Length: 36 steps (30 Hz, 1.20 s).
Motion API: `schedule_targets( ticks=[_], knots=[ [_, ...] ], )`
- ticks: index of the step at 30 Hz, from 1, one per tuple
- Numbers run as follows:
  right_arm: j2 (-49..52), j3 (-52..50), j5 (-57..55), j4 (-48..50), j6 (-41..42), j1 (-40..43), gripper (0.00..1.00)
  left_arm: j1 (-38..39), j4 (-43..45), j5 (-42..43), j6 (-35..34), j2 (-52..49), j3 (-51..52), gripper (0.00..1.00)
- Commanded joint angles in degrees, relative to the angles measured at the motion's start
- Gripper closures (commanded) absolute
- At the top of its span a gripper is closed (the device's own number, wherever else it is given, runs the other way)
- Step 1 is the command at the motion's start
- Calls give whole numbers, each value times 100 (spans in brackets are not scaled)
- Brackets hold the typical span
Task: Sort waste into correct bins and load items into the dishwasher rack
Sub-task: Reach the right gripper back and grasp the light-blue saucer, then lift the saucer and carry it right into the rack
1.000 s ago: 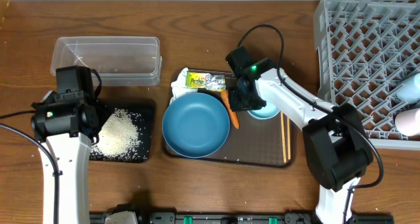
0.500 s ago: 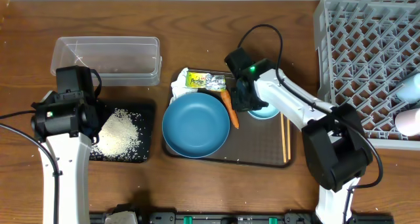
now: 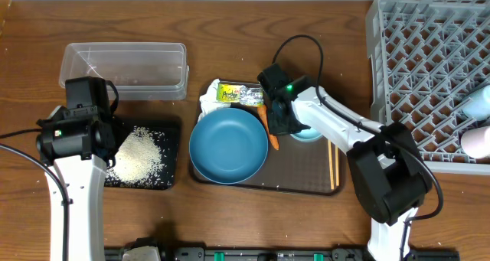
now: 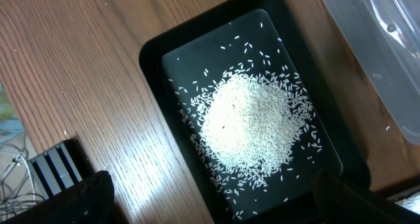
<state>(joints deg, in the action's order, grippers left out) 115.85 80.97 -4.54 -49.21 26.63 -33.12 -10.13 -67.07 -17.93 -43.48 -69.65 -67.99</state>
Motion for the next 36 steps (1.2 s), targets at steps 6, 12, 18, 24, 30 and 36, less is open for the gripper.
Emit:
schedule_targets(
  ticks=[6,12,18,24,30,36],
  knots=[
    [-131,160,-24,-190,74,-7,99,-35,-17,-13,-31,-2,-66,1],
    [-721,772,262,-562,-428,216,99,-35,-17,-13,-31,-2,-66,1],
    [-1587,1287,782,-481,-973,1126,99,-35,-17,-13,-31,-2,-63,1],
    [-2050,1311,3097,352,-2531,2774,99,-35,-17,-13,-31,-2,-63,1],
    [-1816,1298,4859,1156,-2883,4489,99,-35,-17,-13,-31,-2,-66,1],
    [-1211,1298,6404,2238,-2905,5595,99,-35,-17,-13,-31,-2,-66,1]
  ],
)
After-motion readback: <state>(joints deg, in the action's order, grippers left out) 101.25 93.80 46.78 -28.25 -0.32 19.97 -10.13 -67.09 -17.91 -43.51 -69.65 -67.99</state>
